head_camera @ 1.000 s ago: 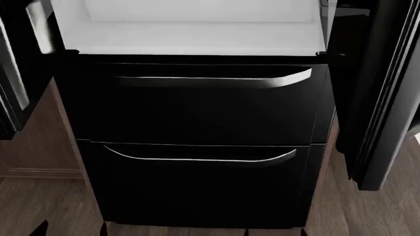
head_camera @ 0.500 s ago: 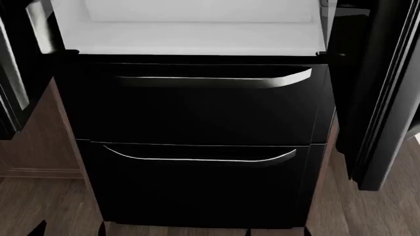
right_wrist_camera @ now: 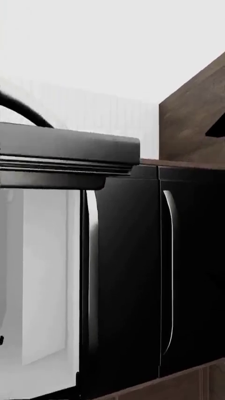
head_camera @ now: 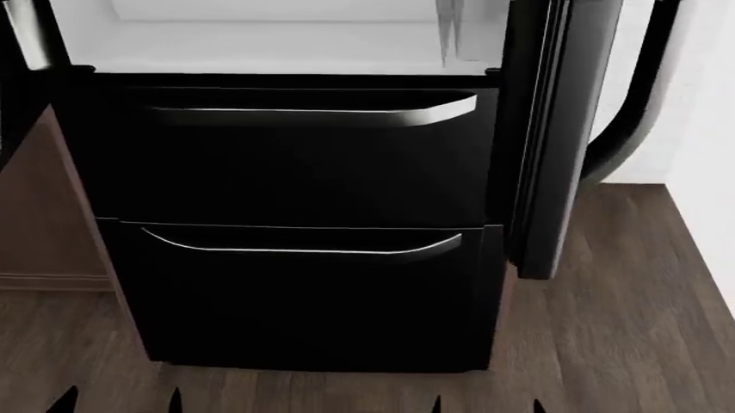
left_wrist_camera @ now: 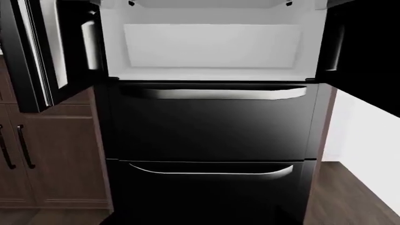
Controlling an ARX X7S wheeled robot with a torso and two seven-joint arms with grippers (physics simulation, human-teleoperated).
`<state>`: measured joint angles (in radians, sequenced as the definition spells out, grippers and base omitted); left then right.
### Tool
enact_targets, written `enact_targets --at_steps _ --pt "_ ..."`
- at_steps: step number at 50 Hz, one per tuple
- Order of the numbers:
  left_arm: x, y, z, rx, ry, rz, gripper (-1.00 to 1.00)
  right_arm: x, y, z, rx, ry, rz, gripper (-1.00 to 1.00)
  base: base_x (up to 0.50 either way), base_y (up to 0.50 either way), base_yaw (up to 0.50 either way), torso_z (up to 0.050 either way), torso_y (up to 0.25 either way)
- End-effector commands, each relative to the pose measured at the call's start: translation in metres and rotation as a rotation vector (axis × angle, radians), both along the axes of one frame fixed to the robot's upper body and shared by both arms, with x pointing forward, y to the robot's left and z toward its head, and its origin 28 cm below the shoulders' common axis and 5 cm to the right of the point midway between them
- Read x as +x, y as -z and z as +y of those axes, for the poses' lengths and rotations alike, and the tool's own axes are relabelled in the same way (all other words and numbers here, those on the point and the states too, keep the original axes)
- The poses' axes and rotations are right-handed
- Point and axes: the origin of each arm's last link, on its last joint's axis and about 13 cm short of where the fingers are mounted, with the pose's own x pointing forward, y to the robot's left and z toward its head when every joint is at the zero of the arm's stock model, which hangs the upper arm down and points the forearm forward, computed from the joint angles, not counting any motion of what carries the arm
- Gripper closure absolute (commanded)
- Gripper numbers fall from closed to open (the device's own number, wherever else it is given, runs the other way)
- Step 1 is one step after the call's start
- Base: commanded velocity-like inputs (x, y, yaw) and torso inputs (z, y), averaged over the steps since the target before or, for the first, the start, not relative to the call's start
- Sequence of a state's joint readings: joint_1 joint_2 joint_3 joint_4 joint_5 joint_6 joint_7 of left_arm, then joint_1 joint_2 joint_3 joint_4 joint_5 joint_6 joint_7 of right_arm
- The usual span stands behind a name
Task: Close the fridge doors
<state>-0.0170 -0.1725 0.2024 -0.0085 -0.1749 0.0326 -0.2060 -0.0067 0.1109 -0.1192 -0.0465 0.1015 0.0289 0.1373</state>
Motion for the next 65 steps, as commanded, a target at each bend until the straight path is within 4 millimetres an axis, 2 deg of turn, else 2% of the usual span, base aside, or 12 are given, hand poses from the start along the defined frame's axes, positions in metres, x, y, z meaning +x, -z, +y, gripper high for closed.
enact_targets --at_steps 1,10,14,17,26,28,42,53,56,58,63,65 --pt "0.0 0.0 0.0 -0.003 -0.008 -0.007 -1.0 0.0 -0.001 -0.002 0.007 -0.006 -0.002 -1.0 0.0 -0.5 0.0 0.0 0.0" --pt "0.007 0.0 0.001 0.002 -0.001 0.046 -1.0 0.002 -0.013 -0.008 -0.026 0.024 -0.003 -1.0 0.0 -0.5 0.0 0.0 0.0" --pt "0.008 -0.015 0.004 0.092 -0.07 -0.041 -1.0 -0.002 -0.02 -0.012 -0.029 0.032 0.001 -1.0 0.0 -0.5 0.0 0.0 0.0" --pt "0.01 -0.028 0.011 0.06 -0.043 0.007 -1.0 -0.005 -0.026 -0.015 -0.029 0.041 -0.005 -1.0 0.0 -0.5 0.0 0.0 0.0" --pt "0.009 -0.039 0.019 0.118 -0.069 -0.05 -1.0 -0.01 -0.039 -0.02 -0.053 0.062 -0.016 -1.0 0.0 -0.13 0.0 0.003 0.0" --pt "0.009 -0.043 0.022 0.107 -0.116 -0.045 -1.0 -0.01 -0.041 -0.022 -0.05 0.069 -0.017 -1.0 0.0 0.0 0.0 0.05 0.01" --pt "0.018 -0.058 0.028 0.126 -0.156 -0.025 -1.0 -0.004 -0.065 -0.024 -0.077 0.091 -0.03 -1.0 0.0 0.0 0.0 0.05 0.009" --pt "0.024 -0.084 0.023 0.173 -0.144 -0.06 -1.0 0.003 -0.088 -0.028 -0.138 0.109 -0.042 -1.0 0.0 0.0 0.0 0.05 0.009" --pt "0.024 -0.076 0.025 0.167 -0.143 -0.046 -1.0 0.002 -0.083 -0.028 -0.122 0.111 -0.044 -1.0 0.0 0.0 0.0 0.05 0.008" --pt "0.023 -0.061 0.025 0.142 -0.109 -0.05 -1.0 0.005 -0.067 -0.028 -0.126 0.112 -0.018 -1.0 0.0 0.0 0.0 0.05 0.009" --pt "0.023 -0.06 0.025 0.142 -0.109 -0.05 -1.0 0.005 -0.067 -0.028 -0.126 0.112 -0.018 -1.0 0.0 0.0 0.0 0.045 0.009" --pt "0.025 -0.055 0.024 0.172 -0.155 0.025 -1.0 0.008 -0.068 -0.028 -0.119 0.127 0.006 -1.0 0.0 0.0 0.0 0.021 0.0"
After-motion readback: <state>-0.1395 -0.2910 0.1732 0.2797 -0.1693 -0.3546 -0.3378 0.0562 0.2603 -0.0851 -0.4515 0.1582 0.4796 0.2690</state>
